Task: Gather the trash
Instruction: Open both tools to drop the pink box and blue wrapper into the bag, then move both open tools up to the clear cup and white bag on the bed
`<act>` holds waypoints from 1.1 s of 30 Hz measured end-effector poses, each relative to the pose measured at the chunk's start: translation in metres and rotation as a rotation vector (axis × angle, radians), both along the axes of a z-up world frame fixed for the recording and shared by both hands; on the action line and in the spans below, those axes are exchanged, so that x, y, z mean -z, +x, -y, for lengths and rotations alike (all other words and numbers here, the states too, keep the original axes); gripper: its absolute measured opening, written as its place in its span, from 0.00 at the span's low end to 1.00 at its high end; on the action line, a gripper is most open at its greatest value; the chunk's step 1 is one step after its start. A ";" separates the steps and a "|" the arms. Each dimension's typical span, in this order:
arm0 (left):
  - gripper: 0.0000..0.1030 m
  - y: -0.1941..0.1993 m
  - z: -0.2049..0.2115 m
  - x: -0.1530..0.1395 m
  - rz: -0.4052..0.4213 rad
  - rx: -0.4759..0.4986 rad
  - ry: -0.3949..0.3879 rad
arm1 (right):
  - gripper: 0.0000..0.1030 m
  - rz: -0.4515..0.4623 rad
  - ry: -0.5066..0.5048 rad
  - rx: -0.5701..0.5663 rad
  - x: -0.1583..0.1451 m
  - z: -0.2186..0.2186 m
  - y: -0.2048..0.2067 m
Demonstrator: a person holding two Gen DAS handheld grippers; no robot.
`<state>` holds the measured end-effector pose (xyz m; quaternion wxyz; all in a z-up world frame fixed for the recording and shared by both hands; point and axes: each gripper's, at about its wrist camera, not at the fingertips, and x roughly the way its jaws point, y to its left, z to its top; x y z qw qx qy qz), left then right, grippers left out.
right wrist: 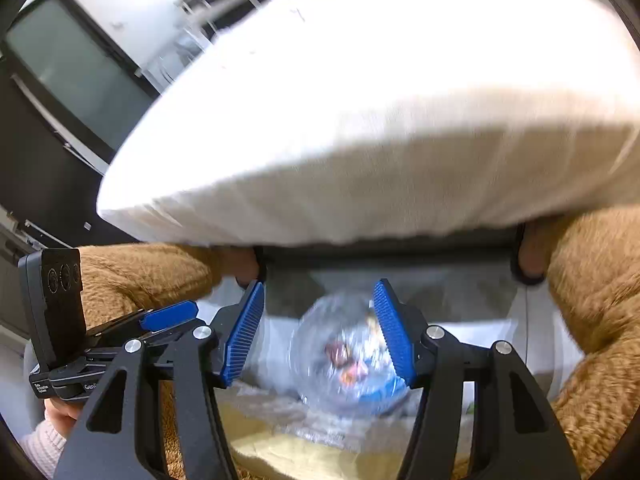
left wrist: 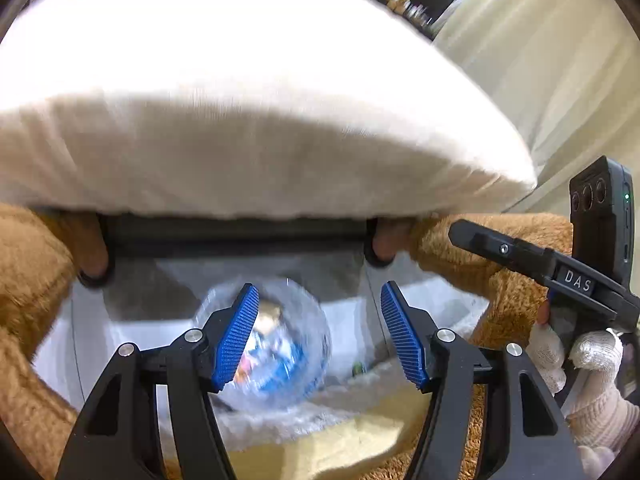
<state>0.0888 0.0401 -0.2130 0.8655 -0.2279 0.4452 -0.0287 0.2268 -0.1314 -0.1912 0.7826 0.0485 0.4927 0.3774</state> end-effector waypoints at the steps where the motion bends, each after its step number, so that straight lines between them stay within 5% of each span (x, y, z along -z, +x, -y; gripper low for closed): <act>1: 0.61 -0.004 -0.001 -0.004 0.025 -0.011 0.011 | 0.56 0.026 0.011 0.006 -0.005 0.003 -0.002; 21: 0.61 -0.012 -0.022 -0.040 0.181 -0.103 0.031 | 0.56 0.204 0.114 -0.037 -0.035 0.022 -0.020; 24: 0.61 0.001 -0.026 -0.041 0.165 -0.091 0.032 | 0.56 0.155 0.093 -0.038 -0.034 0.012 -0.002; 33: 0.61 0.086 -0.080 -0.073 0.135 -0.053 0.094 | 0.56 0.271 0.026 -0.107 -0.080 -0.053 0.093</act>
